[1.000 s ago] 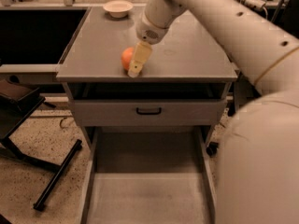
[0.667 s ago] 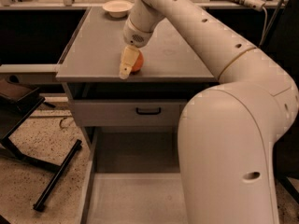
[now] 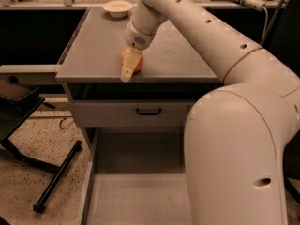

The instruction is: Place orange into middle drawer

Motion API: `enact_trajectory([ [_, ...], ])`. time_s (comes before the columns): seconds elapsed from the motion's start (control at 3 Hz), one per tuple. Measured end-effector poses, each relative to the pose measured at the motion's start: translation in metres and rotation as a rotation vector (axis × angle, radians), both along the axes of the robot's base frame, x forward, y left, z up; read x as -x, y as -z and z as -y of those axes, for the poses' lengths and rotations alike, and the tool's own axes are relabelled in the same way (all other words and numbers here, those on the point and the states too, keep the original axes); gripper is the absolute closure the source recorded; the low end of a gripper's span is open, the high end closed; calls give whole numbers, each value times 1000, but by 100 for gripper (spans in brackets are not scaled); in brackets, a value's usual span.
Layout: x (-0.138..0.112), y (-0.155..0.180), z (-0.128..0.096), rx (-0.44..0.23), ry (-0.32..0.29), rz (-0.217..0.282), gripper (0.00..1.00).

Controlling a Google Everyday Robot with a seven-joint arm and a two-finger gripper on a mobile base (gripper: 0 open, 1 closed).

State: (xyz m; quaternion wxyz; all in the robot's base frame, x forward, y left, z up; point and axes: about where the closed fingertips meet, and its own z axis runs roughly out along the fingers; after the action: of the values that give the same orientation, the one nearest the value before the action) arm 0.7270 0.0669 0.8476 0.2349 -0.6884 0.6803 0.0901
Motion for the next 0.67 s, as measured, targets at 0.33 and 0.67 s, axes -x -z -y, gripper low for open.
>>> enact_trajectory([
  [0.33, 0, 0, 0, 0, 0, 0, 18],
  [0.67, 0, 0, 0, 0, 0, 0, 42],
])
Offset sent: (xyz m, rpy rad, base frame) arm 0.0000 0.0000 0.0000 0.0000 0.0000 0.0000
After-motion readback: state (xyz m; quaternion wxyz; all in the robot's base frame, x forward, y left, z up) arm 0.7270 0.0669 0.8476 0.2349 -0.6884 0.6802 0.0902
